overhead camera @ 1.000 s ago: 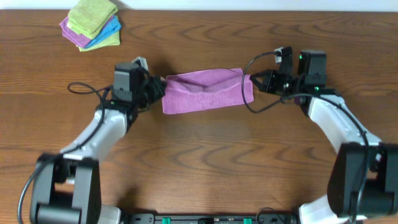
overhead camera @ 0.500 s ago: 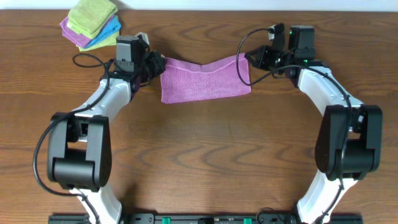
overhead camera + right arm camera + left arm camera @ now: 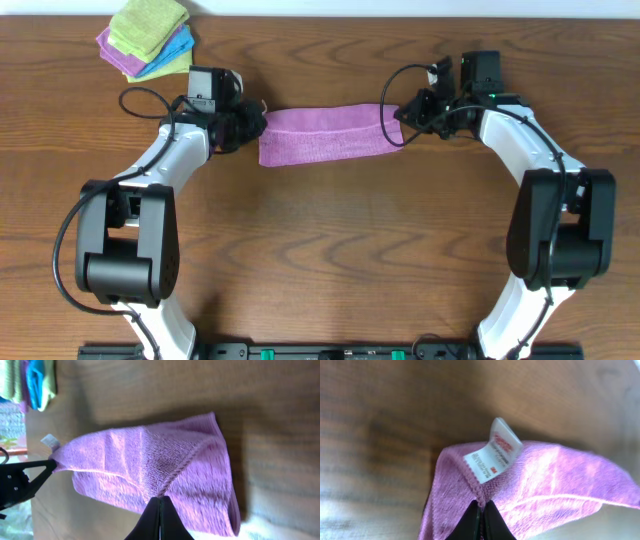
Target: Fold the cloth
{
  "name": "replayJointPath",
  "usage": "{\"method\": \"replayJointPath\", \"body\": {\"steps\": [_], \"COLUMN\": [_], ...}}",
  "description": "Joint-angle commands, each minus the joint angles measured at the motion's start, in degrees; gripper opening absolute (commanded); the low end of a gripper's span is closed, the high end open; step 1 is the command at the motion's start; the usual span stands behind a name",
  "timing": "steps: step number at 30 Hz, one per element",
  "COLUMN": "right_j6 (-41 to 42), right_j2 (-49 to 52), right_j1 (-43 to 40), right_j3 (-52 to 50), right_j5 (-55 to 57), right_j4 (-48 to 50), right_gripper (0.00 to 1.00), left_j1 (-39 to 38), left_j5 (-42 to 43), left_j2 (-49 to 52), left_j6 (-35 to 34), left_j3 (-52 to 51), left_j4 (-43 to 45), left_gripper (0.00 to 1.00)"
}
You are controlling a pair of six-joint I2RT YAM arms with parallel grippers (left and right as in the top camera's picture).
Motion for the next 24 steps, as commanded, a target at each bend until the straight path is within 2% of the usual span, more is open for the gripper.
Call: {"method": "replayJointPath", "body": {"steps": [1, 9, 15, 16, 17, 19, 20, 21, 24], "right_j6": [-1.66, -3.76, -3.78, -3.78, -3.76, -3.78, -3.80, -3.91, -4.66], "right_j2": [0.57, 0.57, 0.57, 0.57, 0.57, 0.57, 0.57, 0.57, 0.57], "right_j1": [0.59, 0.57, 0.59, 0.59, 0.59, 0.59, 0.57, 0.57, 0.57], "right_j3": [0.66, 0.66, 0.66, 0.66, 0.66, 0.66, 0.66, 0.66, 0.68], "right_j5": [0.96, 5.51, 7.52, 7.52, 7.52, 7.54, 7.56, 7.54, 7.54], "right_j4": [-1.55, -7.13, -7.76, -7.72, -7.63, -7.41, -7.28, -7.21, -6.84], "right_gripper": [0.01, 0.02, 0.02, 0.02, 0.09, 0.32, 0.40, 0.46, 0.47], "left_j1": [0.44, 0.44, 0.44, 0.44, 0.44, 0.44, 0.44, 0.44, 0.44], "left_j5": [0.39, 0.00, -3.58, -4.00, -4.13, -4.39, -4.57, -4.87, -6.86], "left_j2": [-0.90, -0.90, -0.90, -0.90, -0.90, -0.90, -0.90, -0.90, -0.90], "left_j6": [2.80, 5.31, 5.31, 5.31, 5.29, 5.29, 5.29, 5.29, 5.31], "left_j3": [1.20, 1.20, 1.20, 1.20, 1.20, 1.20, 1.20, 1.20, 1.42], "left_j4": [-2.47, -9.99, -12.68, -12.63, -12.48, -12.13, -11.93, -11.89, -11.96], "left_gripper": [0.06, 0.06, 0.06, 0.06, 0.08, 0.45, 0.56, 0.60, 0.70]}}
